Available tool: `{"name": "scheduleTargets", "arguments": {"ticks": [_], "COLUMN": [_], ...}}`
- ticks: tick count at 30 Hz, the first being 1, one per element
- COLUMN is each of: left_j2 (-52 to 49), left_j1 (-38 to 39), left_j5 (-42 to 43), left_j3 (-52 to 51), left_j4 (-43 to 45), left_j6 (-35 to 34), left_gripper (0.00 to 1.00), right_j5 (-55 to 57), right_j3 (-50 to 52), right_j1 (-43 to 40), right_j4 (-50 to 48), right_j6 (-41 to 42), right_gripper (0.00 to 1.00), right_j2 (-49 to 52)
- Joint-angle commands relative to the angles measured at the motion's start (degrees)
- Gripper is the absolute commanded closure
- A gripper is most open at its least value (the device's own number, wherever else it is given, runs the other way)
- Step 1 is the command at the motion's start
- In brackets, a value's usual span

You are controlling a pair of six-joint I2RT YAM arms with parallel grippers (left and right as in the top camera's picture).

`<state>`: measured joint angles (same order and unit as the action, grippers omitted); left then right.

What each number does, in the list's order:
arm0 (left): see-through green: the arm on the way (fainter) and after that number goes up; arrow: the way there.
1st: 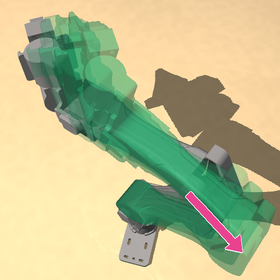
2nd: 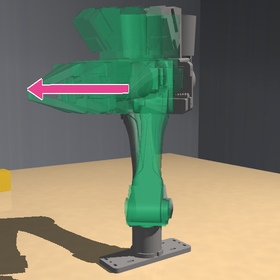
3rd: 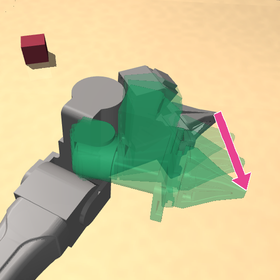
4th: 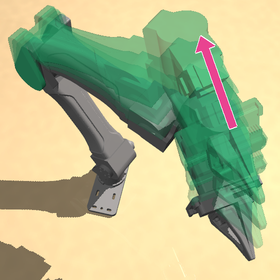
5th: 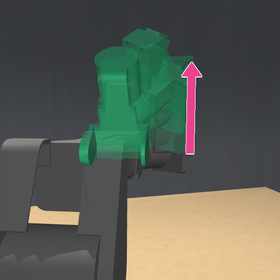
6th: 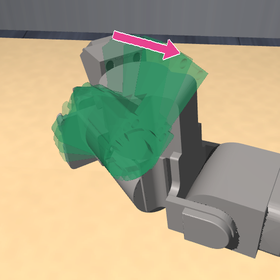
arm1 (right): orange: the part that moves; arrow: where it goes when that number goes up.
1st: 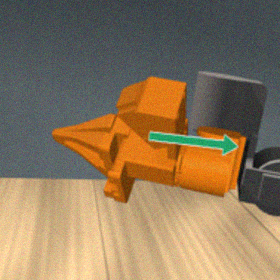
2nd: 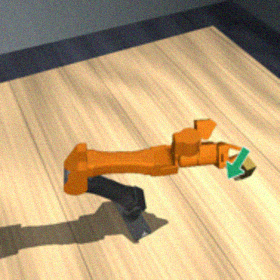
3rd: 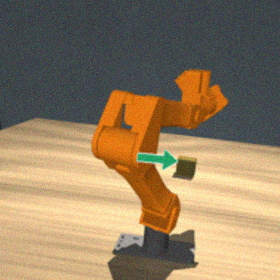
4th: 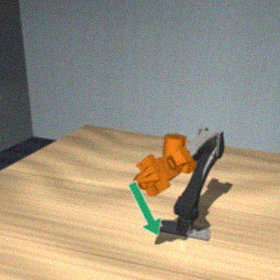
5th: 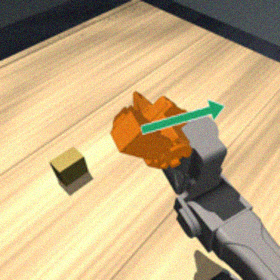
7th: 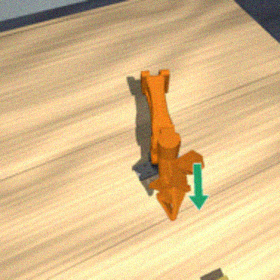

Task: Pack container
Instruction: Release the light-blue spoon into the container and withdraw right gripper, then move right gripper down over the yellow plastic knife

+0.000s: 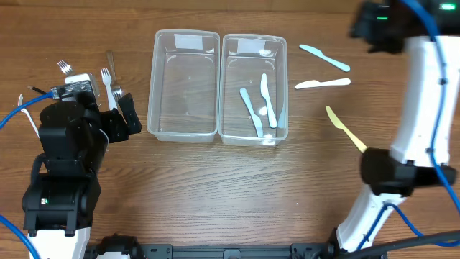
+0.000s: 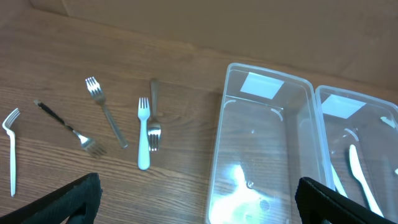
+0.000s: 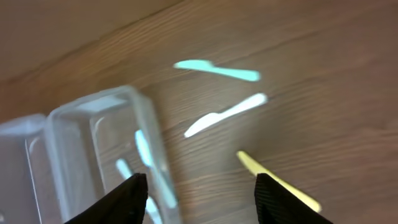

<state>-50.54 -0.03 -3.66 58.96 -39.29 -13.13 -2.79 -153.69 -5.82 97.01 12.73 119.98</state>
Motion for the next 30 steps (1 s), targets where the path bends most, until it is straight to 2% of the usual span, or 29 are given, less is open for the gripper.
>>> {"name": "scheduleTargets", "arguments": {"ticks": [1, 4, 7, 11, 13, 15, 17, 20, 26, 30], "left_j2": [-0.07, -0.07, -0.07, -0.09, -0.2, -0.46, -0.87, -1.55, -1.81, -1.84], "left_j1": [-0.33, -0.33, -0.33, -0.33, -0.33, -0.33, -0.33, -0.33, -0.33, -0.33], "left_j5": [0.68, 0.68, 0.66, 0.48, 0.48, 0.52, 0.52, 0.55, 0.55, 0.55], "left_j3": [1.38, 1.38, 1.38, 1.38, 1.38, 1.38, 1.36, 1.36, 1.38, 1.38], "left_j4": [0.11, 0.11, 0.11, 0.13, 0.13, 0.11, 0.13, 0.11, 0.13, 0.13], "left_j6": [1.36, 1.36, 1.38, 1.62, 1.6, 1.6, 1.57, 1.57, 1.57, 1.57], "left_gripper": [0.0, 0.0, 0.0, 0.0, 0.0, 0.0, 0.0, 0.0, 0.0, 0.0], "right_j5": [-9.09, -8.83, -6.45, 1.33, 3.43, 4.44, 3.15, -2.1, -8.94, -8.22], "right_j3": [0.76, 3.04, 9.84, 26.25, 34.16, 44.26, 53.46, 66.49, 82.86, 89.22], "right_j1": [-5.88, -8.48, -10.43, -11.93, -12.79, -14.34, -15.76, -16.83, -16.81, -16.81], "right_j4": [0.07, 0.07, 0.07, 0.04, -0.07, -1.79, -6.16, -16.2, -38.47, -44.26], "right_j6": [-1.33, -0.09, 1.31, 7.67, 13.27, 20.55, 26.73, 39.26, 54.29, 69.61], "right_gripper": [0.4, 0.39, 0.39, 0.38, 0.29, 0.14, 0.0, 0.0, 0.0, 0.0], "right_j2": [-1.05, -3.54, -9.44, -21.27, -25.99, -30.75, -33.73, -34.95, -34.67, -34.67]}}
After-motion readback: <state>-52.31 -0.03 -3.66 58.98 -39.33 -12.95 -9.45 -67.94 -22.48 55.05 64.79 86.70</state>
